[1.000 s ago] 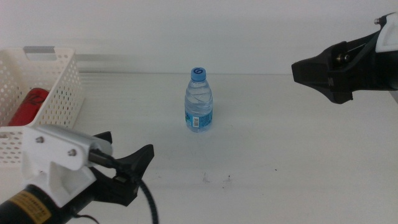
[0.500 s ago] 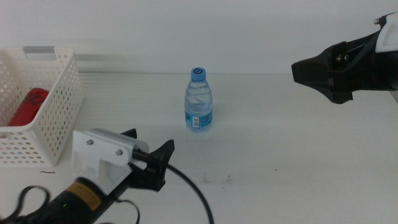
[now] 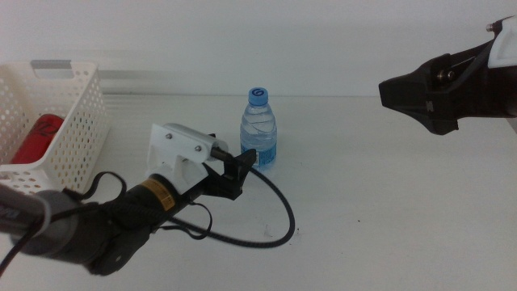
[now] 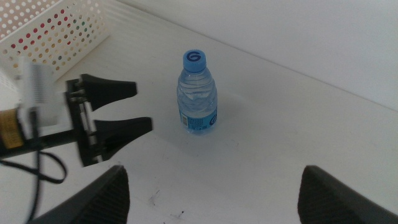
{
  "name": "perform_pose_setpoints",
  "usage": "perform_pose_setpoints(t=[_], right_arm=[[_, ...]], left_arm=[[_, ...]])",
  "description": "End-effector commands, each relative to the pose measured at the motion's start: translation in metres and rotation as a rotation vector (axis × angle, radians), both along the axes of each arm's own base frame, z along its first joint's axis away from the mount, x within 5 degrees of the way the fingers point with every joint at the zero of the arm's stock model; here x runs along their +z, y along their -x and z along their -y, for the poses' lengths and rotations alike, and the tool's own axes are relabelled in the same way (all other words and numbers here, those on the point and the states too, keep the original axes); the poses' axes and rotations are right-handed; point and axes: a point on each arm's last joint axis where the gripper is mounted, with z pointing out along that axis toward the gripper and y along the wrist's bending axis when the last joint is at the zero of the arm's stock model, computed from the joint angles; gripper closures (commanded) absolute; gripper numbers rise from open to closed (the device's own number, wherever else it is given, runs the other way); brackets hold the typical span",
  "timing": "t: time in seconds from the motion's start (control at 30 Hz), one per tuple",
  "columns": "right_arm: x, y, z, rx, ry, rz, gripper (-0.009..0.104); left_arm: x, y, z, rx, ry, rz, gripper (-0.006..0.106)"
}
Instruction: Use arms to grab the bottles and put them into the dustbin to the left of the table.
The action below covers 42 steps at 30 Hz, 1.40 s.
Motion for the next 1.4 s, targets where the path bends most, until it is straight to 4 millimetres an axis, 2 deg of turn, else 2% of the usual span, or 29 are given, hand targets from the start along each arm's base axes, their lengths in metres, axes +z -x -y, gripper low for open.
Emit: perform_pose_setpoints(t=[0.0,0.23,0.77,0.87,0.93,1.03,1.13,1.2,1.27,1.37], right_arm=[[0.004,0.001,0.001,0.001,-0.008,0.016,0.011],[0.004,0.001,0.001,0.001,-0.008,0.016,0.011],[0.004,0.001,0.001,0.001,-0.008,0.016,0.011],[0.004,0.001,0.001,0.001,-0.008,0.016,0.011],[0.004,0.001,0.001,0.001,-0.008,0.016,0.011],[0.004,0.001,0.001,0.001,-0.008,0.016,0.011],[0.004,0.001,0.001,0.001,-0.008,0.016,0.011],[0.004,0.001,0.001,0.001,-0.008,0.016,0.011],[0.004,0.001,0.001,0.001,-0.008,0.016,0.011],[0.004,0.001,0.001,0.001,-0.008,0.016,0.011]], left_arm=[[-0.003,-0.010,0.003,-0.002,-0.004,-0.017,0.007],[-0.008,-0.039,0.015,-0.002,-0.022,-0.017,0.007],[-0.037,-0.100,0.046,-0.048,0.003,-0.059,0.008],[-0.042,-0.106,0.046,-0.008,0.102,-0.139,0.016],[-0.039,-0.106,0.047,-0.023,0.121,-0.134,0.028],[-0.025,-0.106,0.046,-0.065,0.106,-0.088,0.051],[-0.009,-0.103,0.043,-0.046,0.075,-0.116,0.076],[0.008,-0.096,0.039,-0.053,0.017,-0.146,0.087],[0.038,-0.087,0.032,-0.053,-0.037,-0.152,0.093],[0.082,-0.074,0.012,0.000,-0.119,-0.175,0.095]])
